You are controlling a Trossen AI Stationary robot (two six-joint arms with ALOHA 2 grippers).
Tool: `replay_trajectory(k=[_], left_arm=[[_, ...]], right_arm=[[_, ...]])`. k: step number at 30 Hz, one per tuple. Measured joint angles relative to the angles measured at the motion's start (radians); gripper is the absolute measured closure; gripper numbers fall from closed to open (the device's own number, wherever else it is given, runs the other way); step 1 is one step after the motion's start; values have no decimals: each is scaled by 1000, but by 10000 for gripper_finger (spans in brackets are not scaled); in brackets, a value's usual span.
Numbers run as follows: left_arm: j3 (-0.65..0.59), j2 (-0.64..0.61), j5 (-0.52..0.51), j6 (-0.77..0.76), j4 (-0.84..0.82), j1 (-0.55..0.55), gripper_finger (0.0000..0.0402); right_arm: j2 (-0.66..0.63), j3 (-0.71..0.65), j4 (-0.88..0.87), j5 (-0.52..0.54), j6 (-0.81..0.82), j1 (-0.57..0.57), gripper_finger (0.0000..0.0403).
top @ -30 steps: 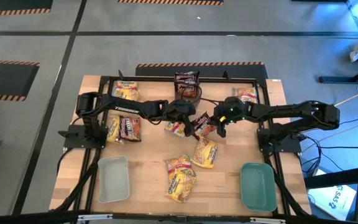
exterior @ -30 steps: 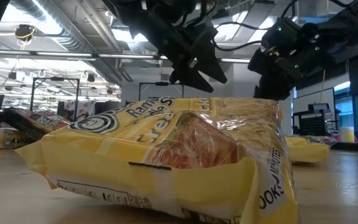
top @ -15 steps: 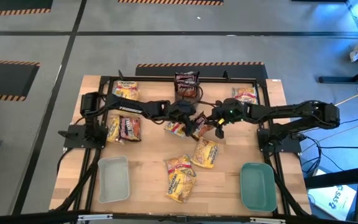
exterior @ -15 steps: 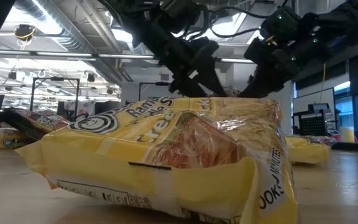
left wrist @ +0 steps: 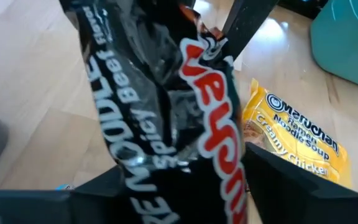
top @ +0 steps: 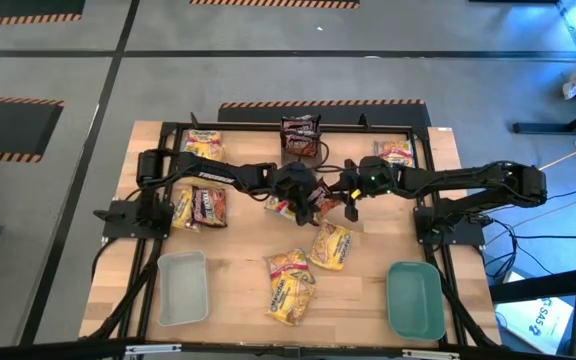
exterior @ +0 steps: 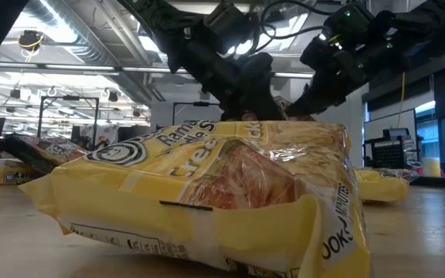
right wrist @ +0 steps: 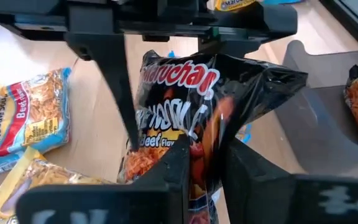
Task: Sort Maruchan noodles
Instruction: Put the right black noodle pack into the black bin
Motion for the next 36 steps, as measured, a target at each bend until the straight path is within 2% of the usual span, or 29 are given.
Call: replay_trajectory(k=[5,9,16,20,24,28,33,36], left_arm=[[0,0,3,42,0,0,247],[0,1,-5,70,0,0,267],[1,-78,1,134,-63,-7,269],[3,-195,-88,259,-151,-6,270],[2,-277,-238,504,-196,9,268],[4,-306,-321,711,-162,62,262],[92,-281,-347,725,-235,170,261],[197,-240,-316,725,-382,219,261]], right_arm=[[0,0,2,-8,92,0,344],[-1,6,-8,-7,153,0,309],[-65,158,-438,-66,183,3,223],[-143,162,-531,-13,225,62,202],[-216,158,-590,111,296,177,197],[-244,118,-507,222,322,311,197],[-231,27,-304,306,363,429,196],[-226,-27,-171,349,368,473,196]])
